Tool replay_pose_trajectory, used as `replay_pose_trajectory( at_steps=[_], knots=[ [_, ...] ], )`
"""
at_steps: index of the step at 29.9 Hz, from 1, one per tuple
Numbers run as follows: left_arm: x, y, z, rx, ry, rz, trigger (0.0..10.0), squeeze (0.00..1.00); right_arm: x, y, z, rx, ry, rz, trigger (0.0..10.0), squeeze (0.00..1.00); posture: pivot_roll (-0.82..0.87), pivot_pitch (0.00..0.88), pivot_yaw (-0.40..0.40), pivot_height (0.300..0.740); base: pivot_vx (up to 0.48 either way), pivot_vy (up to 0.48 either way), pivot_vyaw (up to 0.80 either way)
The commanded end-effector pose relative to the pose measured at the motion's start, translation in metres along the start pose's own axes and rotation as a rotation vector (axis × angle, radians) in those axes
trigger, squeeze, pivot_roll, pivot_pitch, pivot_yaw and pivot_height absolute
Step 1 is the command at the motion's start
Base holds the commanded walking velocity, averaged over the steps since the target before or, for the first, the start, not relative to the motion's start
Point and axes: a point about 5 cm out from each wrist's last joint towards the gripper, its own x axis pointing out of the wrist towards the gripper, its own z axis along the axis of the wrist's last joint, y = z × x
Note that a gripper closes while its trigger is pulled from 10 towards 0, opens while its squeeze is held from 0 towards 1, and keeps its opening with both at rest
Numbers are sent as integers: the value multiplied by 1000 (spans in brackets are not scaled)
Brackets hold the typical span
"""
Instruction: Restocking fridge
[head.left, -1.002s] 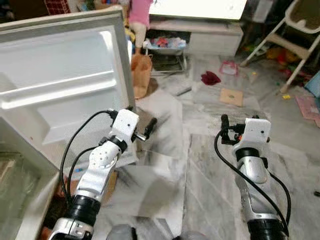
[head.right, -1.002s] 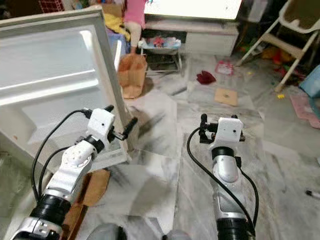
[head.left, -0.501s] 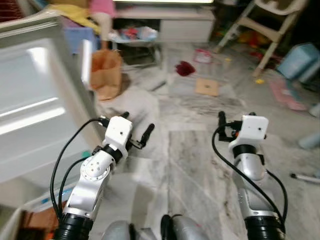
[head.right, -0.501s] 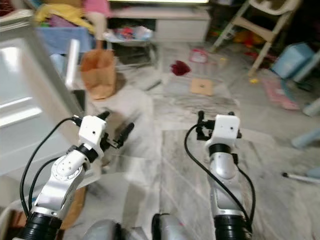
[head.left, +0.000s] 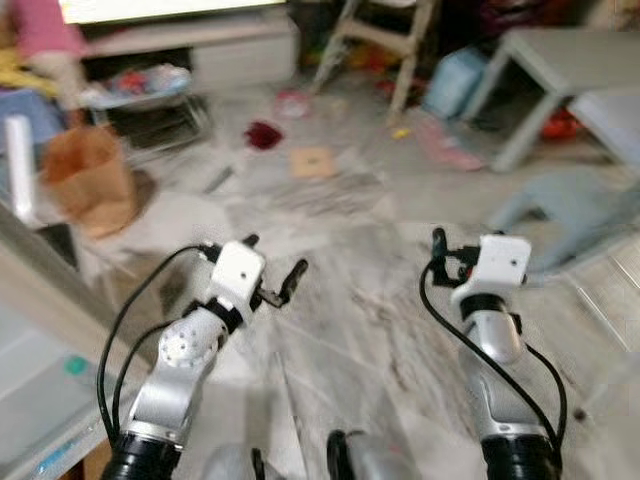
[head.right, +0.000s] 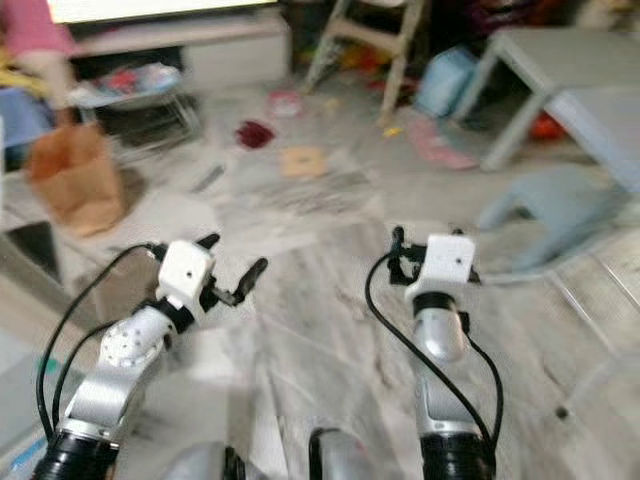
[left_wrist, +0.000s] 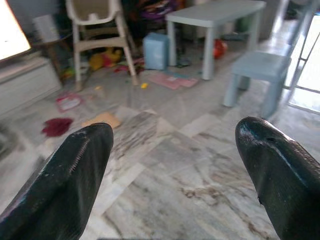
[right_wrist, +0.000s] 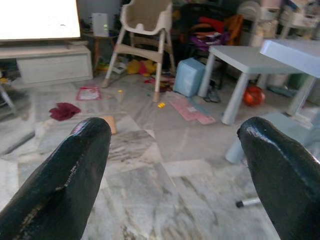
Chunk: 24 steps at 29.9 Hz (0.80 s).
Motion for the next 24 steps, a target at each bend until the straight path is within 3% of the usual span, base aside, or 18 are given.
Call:
replay_pose_trajectory(
  at_steps=[1,15,24],
  knots=[
    [3,-1,1,17,-5,-12,10000,0,1,-4,1,-3,-4,-10,10000,0,3,88,-12,740,0,-480,-800],
    [12,9,9,81,-65,48,10000,0,4,-1,3,0,-20,1,10000,0,-4,74,-17,740,34,-462,-758],
    [16,23,8,37,-71,99,10000,0,-1,-3,6,-11,-44,10,10000,0,-20,67,-11,740,410,-105,0]
  ],
)
